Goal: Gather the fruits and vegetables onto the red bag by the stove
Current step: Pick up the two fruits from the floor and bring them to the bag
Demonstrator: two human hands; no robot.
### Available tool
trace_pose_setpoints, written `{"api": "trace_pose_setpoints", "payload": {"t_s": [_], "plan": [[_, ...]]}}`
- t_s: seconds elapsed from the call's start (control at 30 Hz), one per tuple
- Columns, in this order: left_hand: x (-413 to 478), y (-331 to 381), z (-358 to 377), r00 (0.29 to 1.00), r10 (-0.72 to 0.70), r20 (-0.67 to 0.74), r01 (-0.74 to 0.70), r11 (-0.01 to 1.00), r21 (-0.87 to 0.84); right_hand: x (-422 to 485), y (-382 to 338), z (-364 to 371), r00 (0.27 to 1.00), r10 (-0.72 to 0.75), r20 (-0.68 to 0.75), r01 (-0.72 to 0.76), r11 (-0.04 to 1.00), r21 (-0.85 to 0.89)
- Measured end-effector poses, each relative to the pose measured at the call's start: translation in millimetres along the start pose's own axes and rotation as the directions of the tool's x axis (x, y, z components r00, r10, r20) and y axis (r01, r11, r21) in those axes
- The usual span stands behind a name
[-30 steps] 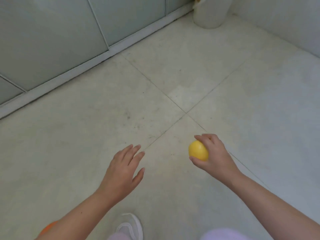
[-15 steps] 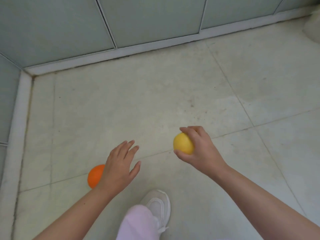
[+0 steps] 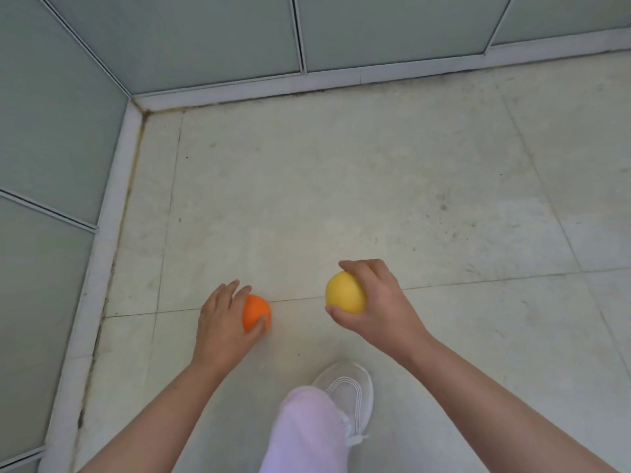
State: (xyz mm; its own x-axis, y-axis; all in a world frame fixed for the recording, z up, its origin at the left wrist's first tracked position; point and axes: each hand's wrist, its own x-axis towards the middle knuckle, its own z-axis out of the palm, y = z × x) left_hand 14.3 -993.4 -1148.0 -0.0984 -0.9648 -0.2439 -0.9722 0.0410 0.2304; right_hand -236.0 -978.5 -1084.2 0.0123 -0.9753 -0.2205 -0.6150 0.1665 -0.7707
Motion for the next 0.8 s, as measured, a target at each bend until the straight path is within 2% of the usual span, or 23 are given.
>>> {"api": "trace_pose_setpoints", "payload": {"t_s": [0.13,0.37,0.8], "plan": [[-3,0,7,0.999,-0.038,0.015,0.039,0.998,-0.04,1,-2,2,1.0,0.02,-0.012,-0.02,1.0,0.01],[-2,1,16,0.999,-0.013,0.034,0.014,1.0,-0.022,-3,-1,5,0.998,0.053,0.042,-0.053,0.999,0.001],[-5,9,19,0.991,-0.13,0.041,0.135,0.97,-0.203,-11,10,-12,0.995,0.099,0.001,-0.099,0.993,0.059]]}}
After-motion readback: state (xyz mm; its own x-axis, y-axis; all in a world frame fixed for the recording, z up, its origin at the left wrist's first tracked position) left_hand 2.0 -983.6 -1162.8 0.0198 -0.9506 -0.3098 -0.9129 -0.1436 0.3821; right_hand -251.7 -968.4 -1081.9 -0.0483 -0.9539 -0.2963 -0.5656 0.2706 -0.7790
